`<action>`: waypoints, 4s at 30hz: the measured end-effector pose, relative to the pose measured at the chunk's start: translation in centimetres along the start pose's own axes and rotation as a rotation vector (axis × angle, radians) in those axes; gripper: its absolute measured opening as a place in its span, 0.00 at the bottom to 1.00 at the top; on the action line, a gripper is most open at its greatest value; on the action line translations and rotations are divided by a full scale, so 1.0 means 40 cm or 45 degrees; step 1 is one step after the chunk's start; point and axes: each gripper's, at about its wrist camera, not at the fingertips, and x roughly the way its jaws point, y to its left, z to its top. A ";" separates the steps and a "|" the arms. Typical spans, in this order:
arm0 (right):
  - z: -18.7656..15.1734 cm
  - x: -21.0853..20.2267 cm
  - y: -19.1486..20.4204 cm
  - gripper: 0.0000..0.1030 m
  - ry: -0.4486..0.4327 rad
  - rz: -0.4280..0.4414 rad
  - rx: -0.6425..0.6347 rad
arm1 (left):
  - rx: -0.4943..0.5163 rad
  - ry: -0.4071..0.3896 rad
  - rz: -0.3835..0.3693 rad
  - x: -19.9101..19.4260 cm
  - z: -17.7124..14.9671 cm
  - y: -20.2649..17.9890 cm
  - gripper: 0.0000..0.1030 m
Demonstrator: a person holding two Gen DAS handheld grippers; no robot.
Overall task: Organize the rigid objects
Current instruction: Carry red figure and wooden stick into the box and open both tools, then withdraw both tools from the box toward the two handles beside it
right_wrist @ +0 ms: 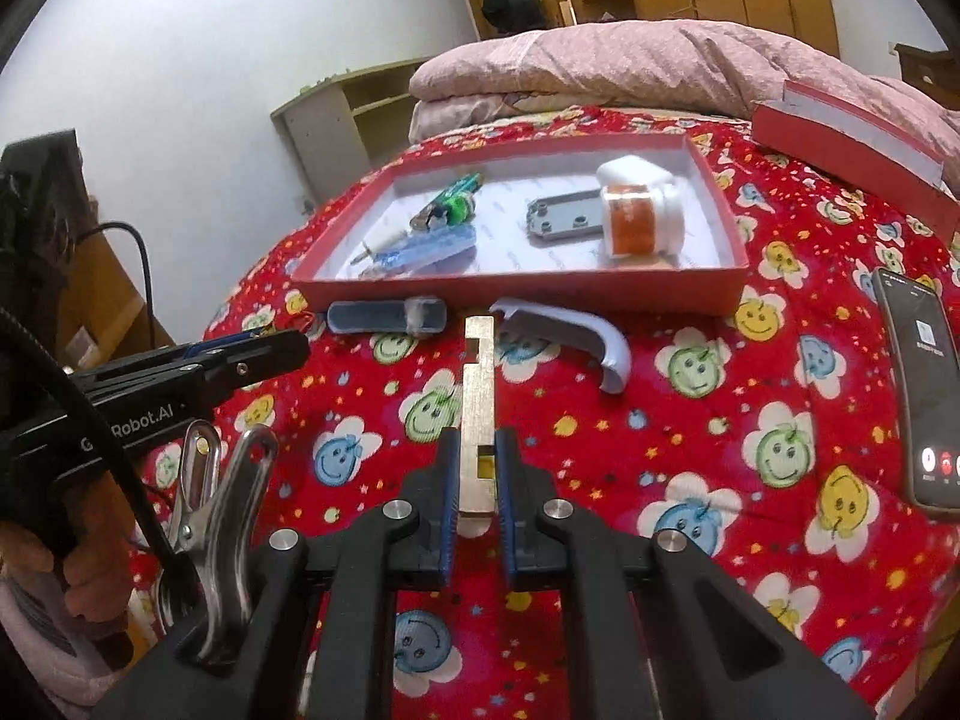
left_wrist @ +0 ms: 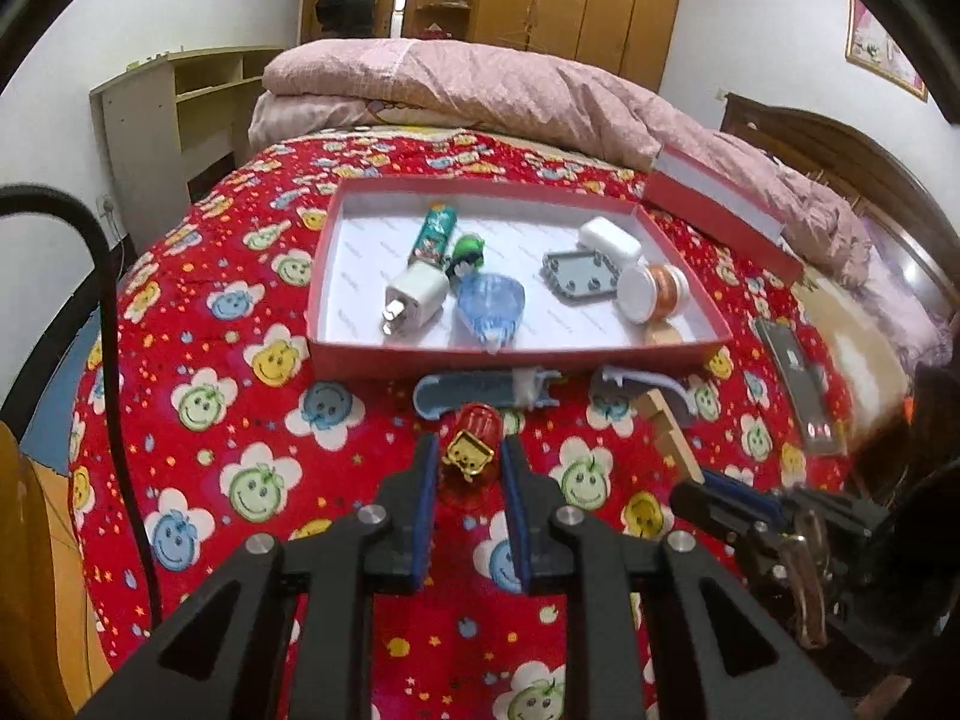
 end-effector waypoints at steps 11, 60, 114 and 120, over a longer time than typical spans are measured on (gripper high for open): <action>0.056 -0.018 -0.016 0.12 -0.065 0.009 0.009 | -0.027 -0.044 0.030 0.015 0.092 0.012 0.21; 0.207 0.187 -0.046 0.12 -0.087 -0.055 -0.047 | -0.008 -0.066 0.159 0.321 0.287 0.081 0.21; 0.026 0.017 -0.123 0.50 -0.049 -0.146 -0.009 | 0.005 0.100 0.030 0.161 0.032 -0.044 0.85; 0.015 0.038 -0.132 0.51 -0.016 -0.148 0.007 | -0.021 0.073 0.137 0.193 0.039 -0.046 0.85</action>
